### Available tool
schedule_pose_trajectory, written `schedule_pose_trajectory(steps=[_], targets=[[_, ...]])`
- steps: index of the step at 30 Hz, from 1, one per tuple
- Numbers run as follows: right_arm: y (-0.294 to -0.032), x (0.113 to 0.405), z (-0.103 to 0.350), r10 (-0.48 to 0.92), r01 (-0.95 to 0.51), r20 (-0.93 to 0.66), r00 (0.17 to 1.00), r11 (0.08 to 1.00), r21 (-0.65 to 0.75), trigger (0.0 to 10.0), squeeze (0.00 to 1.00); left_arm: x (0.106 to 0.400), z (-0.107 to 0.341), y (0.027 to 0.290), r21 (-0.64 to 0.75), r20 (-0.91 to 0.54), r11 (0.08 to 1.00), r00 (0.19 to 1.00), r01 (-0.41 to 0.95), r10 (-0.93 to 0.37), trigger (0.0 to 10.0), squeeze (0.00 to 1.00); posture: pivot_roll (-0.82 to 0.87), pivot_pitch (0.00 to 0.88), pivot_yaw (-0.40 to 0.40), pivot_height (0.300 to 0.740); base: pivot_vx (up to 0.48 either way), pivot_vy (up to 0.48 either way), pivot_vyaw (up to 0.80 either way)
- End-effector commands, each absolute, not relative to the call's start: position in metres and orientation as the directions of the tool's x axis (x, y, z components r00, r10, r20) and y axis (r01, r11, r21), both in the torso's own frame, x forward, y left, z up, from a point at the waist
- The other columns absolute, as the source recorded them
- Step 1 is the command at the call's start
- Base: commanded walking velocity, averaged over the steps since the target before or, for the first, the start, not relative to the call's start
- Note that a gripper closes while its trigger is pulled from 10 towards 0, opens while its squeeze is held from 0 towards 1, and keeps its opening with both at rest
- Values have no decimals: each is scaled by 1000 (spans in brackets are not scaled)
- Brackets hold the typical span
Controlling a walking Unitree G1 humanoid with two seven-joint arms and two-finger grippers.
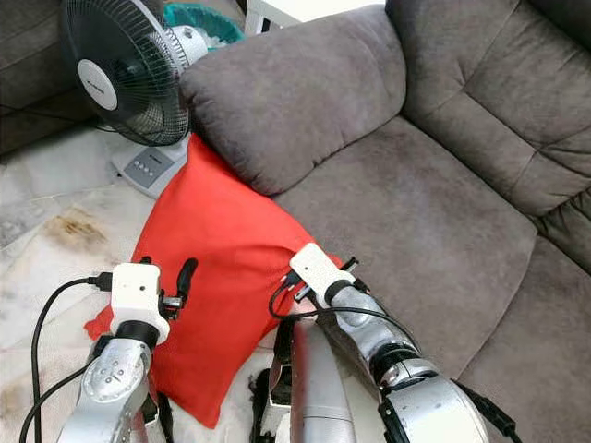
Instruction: Move the pillow to the sofa from floor
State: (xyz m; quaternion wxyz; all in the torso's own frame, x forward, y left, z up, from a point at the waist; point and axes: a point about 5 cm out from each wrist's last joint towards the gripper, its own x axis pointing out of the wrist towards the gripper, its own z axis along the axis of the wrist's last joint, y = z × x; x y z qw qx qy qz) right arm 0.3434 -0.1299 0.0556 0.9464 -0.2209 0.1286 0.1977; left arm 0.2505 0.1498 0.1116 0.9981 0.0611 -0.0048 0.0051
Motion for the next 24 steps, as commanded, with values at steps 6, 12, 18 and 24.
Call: schedule_pose_trajectory(steps=[6, 12, 18, 24], targets=[[-167, 341, 54, 232, -196, -279, 932, 969, 151, 4510, 0, 238, 104, 174, 158, 28, 973, 986, -167, 164, 10000, 0, 218, 179, -253, 535, 0, 0, 0], [-168, 345, 64, 255, -211, -199, 946, 953, 216, 10000, 0, 236, 102, 184, 180, 40, 965, 982, -190, 186, 10000, 0, 222, 133, -223, 535, 0, 0, 0], [-171, 347, 83, 251, -229, -33, 967, 922, 312, 10000, 0, 241, 108, 186, 180, 87, 965, 980, -190, 177, 10000, 0, 214, 97, -193, 535, 0, 0, 0], [-168, 336, 86, 255, -249, 22, 967, 915, 317, 10000, 0, 245, 104, 190, 183, 88, 962, 978, -202, 188, 10000, 0, 187, 81, -159, 535, 0, 0, 0]])
